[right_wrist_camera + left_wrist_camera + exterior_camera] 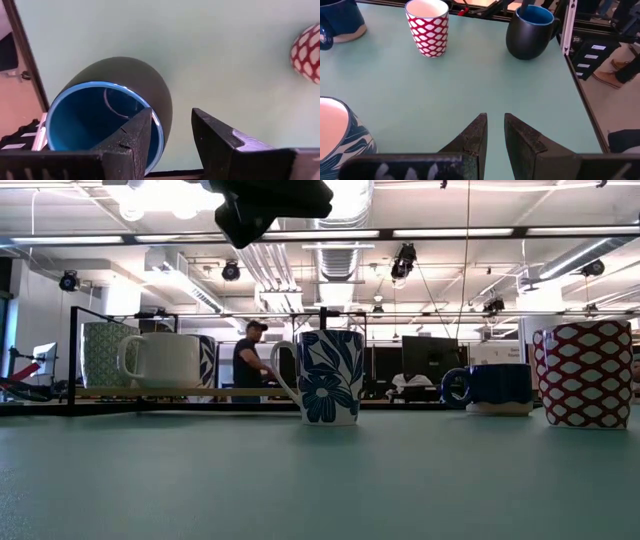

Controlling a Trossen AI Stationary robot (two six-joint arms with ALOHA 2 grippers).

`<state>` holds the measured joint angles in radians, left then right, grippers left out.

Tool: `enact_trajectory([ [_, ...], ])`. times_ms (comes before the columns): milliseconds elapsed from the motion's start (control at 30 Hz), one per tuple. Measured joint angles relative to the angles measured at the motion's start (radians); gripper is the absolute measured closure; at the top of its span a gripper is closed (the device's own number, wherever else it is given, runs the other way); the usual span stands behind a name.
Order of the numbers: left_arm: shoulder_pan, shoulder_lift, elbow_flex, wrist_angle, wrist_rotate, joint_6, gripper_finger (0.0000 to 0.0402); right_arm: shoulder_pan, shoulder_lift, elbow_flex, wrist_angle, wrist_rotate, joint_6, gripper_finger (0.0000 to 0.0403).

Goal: Place coffee mugs
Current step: Put the black-blue mug on the shelf

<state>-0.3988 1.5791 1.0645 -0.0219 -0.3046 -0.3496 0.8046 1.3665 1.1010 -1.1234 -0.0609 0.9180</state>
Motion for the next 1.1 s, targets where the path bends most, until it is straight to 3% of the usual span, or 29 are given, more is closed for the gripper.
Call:
enact_trajectory([
  [567, 0.0, -0.001, 0.0, 0.0, 0.0, 0.0, 0.0354, 0.017, 0.007, 0.021, 0.043, -0.055, 0.017, 0.0268],
  [933, 0.0, -0.001, 0.0, 0.0, 0.0, 0.0, 0.0354, 0.035, 0.008, -0.059, 0.073, 0.013, 0.006, 0.027],
  [1100, 0.0, -0.001, 0.0, 0.0, 0.001, 0.0, 0.0354, 0.035, 0.008, -0.104, 0.132, 0.027, -0.011, 0.0295],
])
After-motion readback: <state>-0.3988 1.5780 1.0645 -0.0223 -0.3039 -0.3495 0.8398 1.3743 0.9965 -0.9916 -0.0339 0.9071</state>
